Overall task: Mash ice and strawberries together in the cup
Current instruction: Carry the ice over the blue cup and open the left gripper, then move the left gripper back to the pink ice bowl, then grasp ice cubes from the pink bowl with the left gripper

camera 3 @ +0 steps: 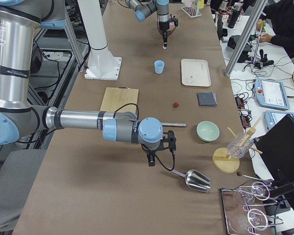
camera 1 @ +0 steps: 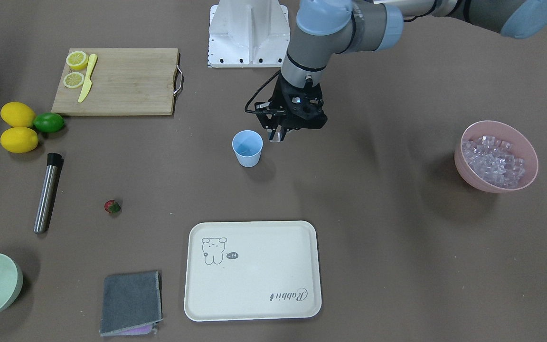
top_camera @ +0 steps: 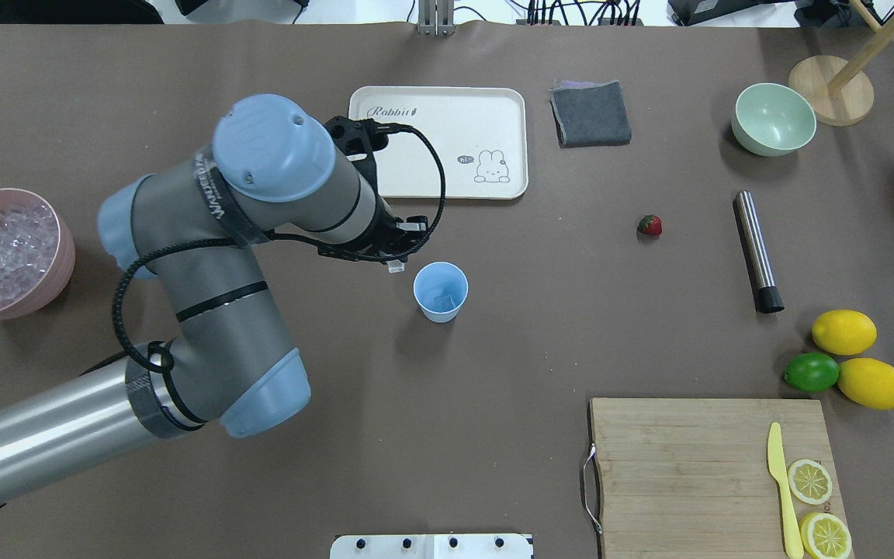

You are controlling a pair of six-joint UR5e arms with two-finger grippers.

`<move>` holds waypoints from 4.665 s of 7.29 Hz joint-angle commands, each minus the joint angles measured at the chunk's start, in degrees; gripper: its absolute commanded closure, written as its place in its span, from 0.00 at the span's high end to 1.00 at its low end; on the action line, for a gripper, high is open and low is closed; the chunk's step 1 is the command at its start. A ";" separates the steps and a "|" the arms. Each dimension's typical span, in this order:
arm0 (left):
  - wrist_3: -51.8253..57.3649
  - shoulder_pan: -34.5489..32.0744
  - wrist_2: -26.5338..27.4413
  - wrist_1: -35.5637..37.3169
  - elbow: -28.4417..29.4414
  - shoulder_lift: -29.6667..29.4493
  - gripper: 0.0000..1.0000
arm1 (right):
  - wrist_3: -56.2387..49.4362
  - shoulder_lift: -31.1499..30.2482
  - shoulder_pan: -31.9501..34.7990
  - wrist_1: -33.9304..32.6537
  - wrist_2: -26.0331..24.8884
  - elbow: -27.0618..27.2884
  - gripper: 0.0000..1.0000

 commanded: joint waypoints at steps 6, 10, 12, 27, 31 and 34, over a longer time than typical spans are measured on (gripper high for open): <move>-0.55 2.48 4.13 -2.74 1.30 -0.26 0.94 | -0.11 -0.52 -0.01 0.00 0.43 -0.06 1.00; 24.69 -13.05 -4.58 -4.04 -7.94 22.46 0.92 | -0.02 -0.52 -0.01 0.00 0.51 0.03 1.00; 33.10 -21.67 -12.46 -6.16 -7.68 32.05 0.92 | -0.02 -0.52 -0.01 0.00 0.78 0.12 1.00; 33.38 -28.65 -21.72 -16.08 1.72 46.95 0.78 | 0.59 3.43 -4.40 -0.09 2.18 1.09 1.00; 33.20 -28.30 -21.72 -16.18 1.82 46.86 0.00 | 0.51 3.35 -4.40 -0.09 2.18 1.35 1.00; 33.81 -28.91 -22.42 -15.31 -1.94 46.60 0.00 | 0.77 3.52 -4.57 -0.09 2.27 2.14 1.00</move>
